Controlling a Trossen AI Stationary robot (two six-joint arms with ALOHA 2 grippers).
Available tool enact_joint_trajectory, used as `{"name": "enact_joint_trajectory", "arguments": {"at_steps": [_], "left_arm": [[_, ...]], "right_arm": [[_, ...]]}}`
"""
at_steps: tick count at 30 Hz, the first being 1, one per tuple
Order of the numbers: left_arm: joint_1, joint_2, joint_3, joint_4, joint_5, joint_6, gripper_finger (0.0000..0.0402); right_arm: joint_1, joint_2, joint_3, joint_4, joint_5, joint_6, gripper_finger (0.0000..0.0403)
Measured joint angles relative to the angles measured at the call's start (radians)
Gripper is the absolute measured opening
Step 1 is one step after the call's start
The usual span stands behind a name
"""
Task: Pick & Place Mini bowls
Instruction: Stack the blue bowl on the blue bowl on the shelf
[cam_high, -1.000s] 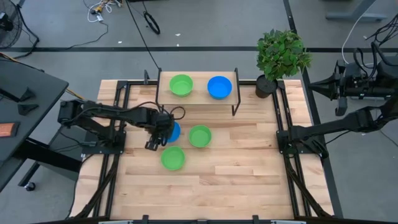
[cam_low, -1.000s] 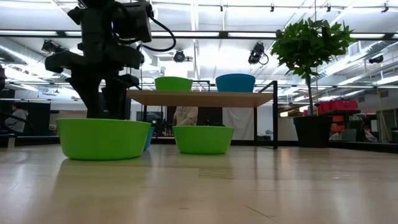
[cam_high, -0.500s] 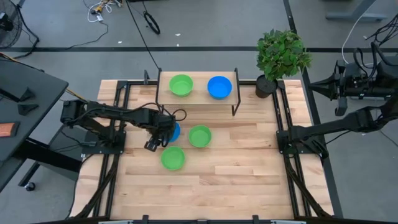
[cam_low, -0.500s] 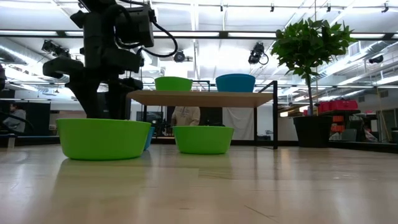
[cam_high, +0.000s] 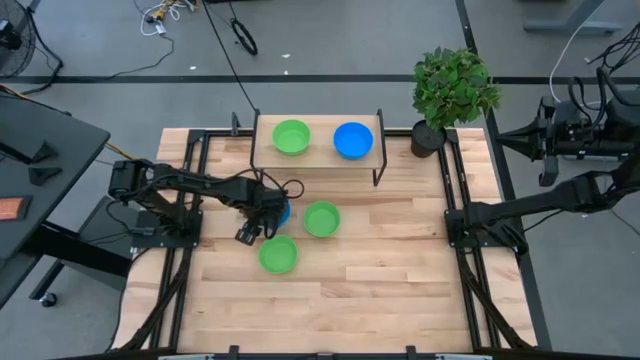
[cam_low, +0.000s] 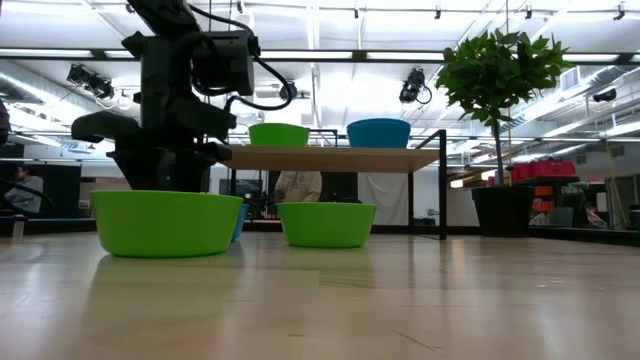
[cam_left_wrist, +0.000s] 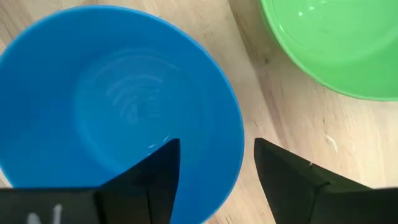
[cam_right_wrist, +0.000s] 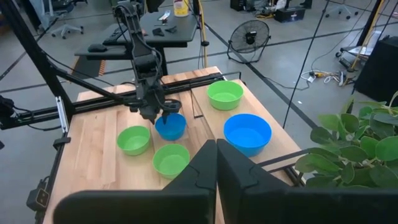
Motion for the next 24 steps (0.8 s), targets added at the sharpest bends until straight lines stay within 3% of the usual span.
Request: {"name": "enact_joint_trajectory", "arguments": {"at_steps": [13, 24], "left_arm": [[0.000, 0.000, 0.000, -0.003, 0.018, -0.027, 0.0121], [0.000, 0.000, 0.000, -0.004, 0.018, -0.027, 0.0088]], "right_arm": [[0.000, 0.000, 0.000, 0.000, 0.000, 0.000, 0.0008], [0.000, 0.000, 0.000, 0.000, 0.000, 0.000, 0.0008]]}}
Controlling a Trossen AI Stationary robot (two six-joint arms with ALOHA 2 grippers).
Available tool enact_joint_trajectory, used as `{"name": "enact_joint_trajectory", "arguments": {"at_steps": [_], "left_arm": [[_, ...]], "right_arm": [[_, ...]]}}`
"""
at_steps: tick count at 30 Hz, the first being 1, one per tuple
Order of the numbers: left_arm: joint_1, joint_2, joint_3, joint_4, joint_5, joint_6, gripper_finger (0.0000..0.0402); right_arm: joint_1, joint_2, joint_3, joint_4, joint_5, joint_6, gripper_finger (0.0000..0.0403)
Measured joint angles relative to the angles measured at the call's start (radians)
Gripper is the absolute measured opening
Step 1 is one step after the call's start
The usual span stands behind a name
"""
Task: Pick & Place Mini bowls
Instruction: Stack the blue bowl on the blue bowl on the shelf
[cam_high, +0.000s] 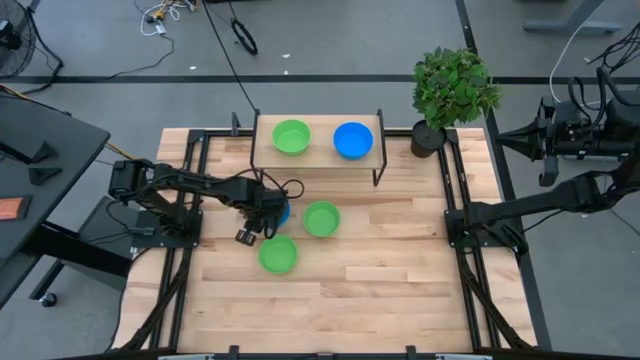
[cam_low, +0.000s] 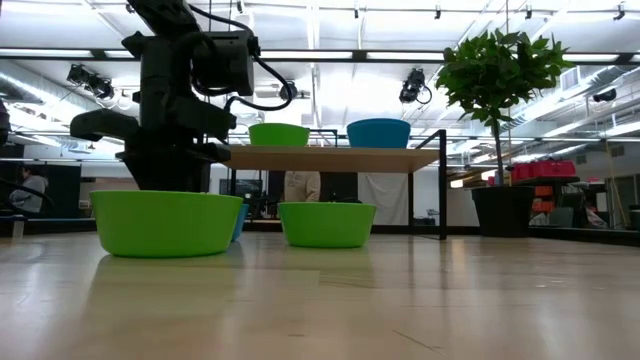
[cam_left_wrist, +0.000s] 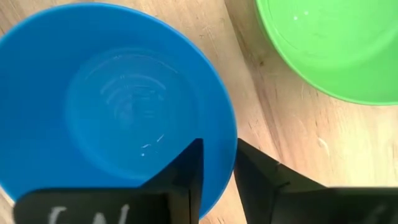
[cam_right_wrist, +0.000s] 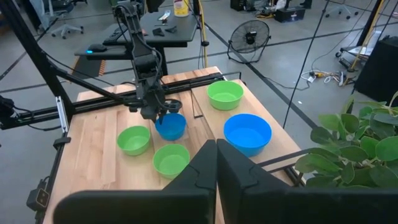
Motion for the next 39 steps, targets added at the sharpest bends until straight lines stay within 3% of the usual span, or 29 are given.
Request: {"name": "enact_joint_trajectory", "arguments": {"at_steps": [20, 29, 39], "left_arm": [[0.000, -0.003, 0.000, -0.011, 0.004, -0.013, 0.0021], [0.000, -0.003, 0.002, -0.015, 0.003, -0.027, 0.0010], [0.000, -0.001, 0.105, -0.133, -0.040, -0.026, 0.0004]], "right_arm": [[0.000, 0.000, 0.000, 0.000, 0.000, 0.000, 0.0008], [0.000, 0.000, 0.000, 0.000, 0.000, 0.000, 0.0008], [0.000, 0.000, 0.000, 0.000, 0.000, 0.000, 0.0008]]}}
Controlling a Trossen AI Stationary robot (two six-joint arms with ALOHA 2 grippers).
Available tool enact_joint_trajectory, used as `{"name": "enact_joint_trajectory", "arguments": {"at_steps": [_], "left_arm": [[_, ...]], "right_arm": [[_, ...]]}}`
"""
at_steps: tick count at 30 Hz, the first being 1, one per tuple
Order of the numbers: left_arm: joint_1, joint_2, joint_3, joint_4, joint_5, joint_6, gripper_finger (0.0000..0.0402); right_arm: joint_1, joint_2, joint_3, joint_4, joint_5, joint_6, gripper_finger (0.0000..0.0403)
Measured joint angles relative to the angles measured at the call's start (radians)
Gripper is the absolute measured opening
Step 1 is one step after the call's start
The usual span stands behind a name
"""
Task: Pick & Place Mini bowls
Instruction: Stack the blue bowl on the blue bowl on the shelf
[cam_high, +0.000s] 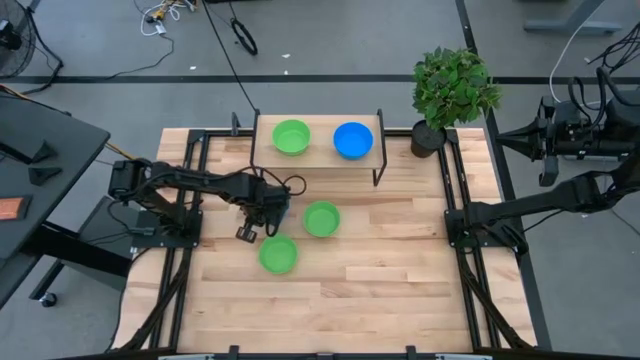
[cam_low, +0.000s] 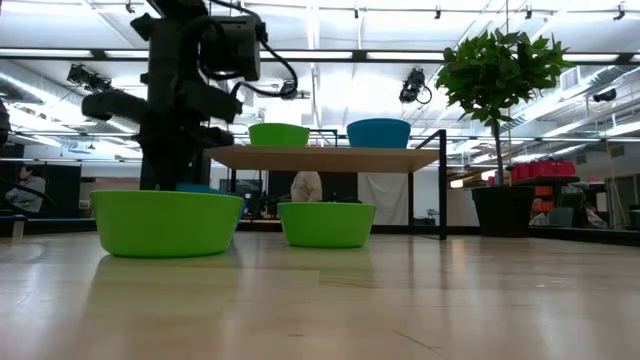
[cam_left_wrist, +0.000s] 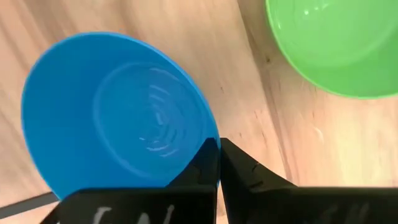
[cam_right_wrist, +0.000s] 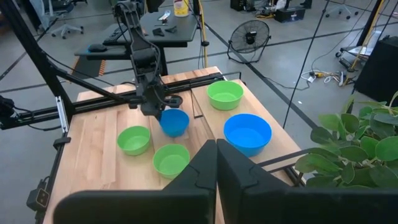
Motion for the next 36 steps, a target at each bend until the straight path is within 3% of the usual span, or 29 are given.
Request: {"name": "enact_joint_trajectory", "arguments": {"at_steps": [11, 18, 28, 36], "left_arm": [[-0.006, 0.001, 0.169, -0.154, -0.032, -0.001, 0.0003], [-0.047, 0.001, 0.356, -0.276, -0.095, -0.022, 0.0003], [-0.098, 0.001, 0.630, -0.373, -0.272, -0.025, 0.0003], [-0.098, 0.001, 0.754, -0.369, -0.441, 0.055, 0.0003]], "right_arm": [[0.000, 0.000, 0.000, 0.000, 0.000, 0.000, 0.0008], [0.000, 0.000, 0.000, 0.000, 0.000, 0.000, 0.0008], [0.000, 0.000, 0.000, 0.001, 0.000, 0.006, 0.0008], [0.000, 0.000, 0.000, 0.055, 0.000, 0.079, 0.0008]]}}
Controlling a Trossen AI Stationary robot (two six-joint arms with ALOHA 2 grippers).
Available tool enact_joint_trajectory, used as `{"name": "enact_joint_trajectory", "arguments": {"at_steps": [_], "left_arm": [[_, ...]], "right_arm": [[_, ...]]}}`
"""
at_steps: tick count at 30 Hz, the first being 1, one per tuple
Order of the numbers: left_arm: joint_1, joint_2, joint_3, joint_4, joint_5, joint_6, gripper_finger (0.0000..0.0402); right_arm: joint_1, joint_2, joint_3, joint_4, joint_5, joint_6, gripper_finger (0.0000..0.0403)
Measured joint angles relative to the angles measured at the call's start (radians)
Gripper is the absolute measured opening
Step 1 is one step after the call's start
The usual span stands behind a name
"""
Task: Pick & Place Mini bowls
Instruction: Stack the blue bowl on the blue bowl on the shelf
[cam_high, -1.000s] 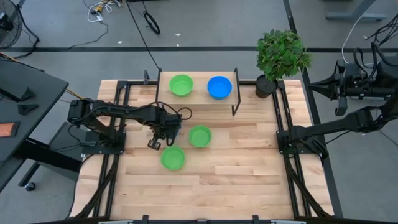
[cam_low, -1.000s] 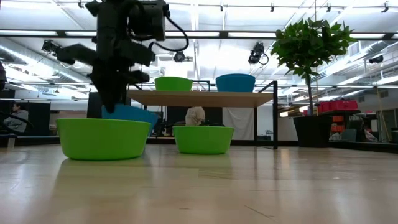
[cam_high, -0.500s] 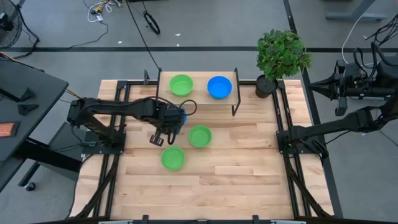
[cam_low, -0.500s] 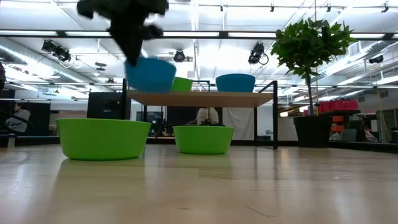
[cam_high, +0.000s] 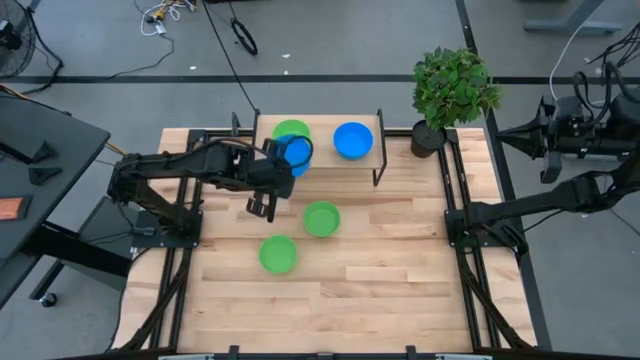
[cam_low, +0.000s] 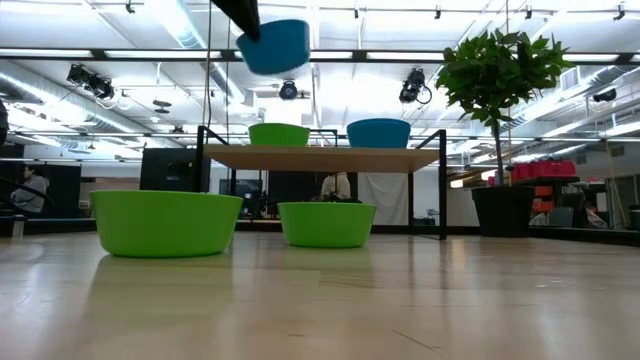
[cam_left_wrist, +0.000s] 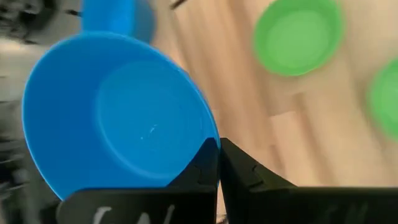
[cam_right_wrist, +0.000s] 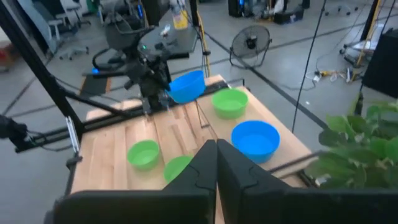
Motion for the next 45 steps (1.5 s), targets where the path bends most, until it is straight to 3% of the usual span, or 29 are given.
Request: {"name": "enact_joint_trajectory", "arguments": {"at_steps": [17, 27, 32, 40, 45], "left_arm": [[0.108, -0.001, 0.023, 0.150, -0.282, 0.407, 0.0003], [0.175, -0.001, 0.023, 0.442, -0.313, 0.690, 0.0003], [0.201, 0.015, 0.022, 0.468, -0.330, 0.755, 0.0003], [0.223, 0.117, 0.022, 0.512, -0.504, 0.937, 0.0003], [0.236, 0.178, 0.022, 0.560, -0.532, 1.010, 0.0003]], "right_arm": [[0.000, 0.131, 0.000, 0.130, 0.019, -0.003, 0.0008], [0.000, 0.229, 0.000, 0.133, 0.261, -0.065, 0.0008], [0.000, 0.264, 0.000, 0.148, 0.364, -0.085, 0.0008], [0.000, 0.320, 0.000, 0.248, 0.564, -0.086, 0.0008], [0.000, 0.370, -0.001, 0.303, 0.684, -0.108, 0.0008]]}}
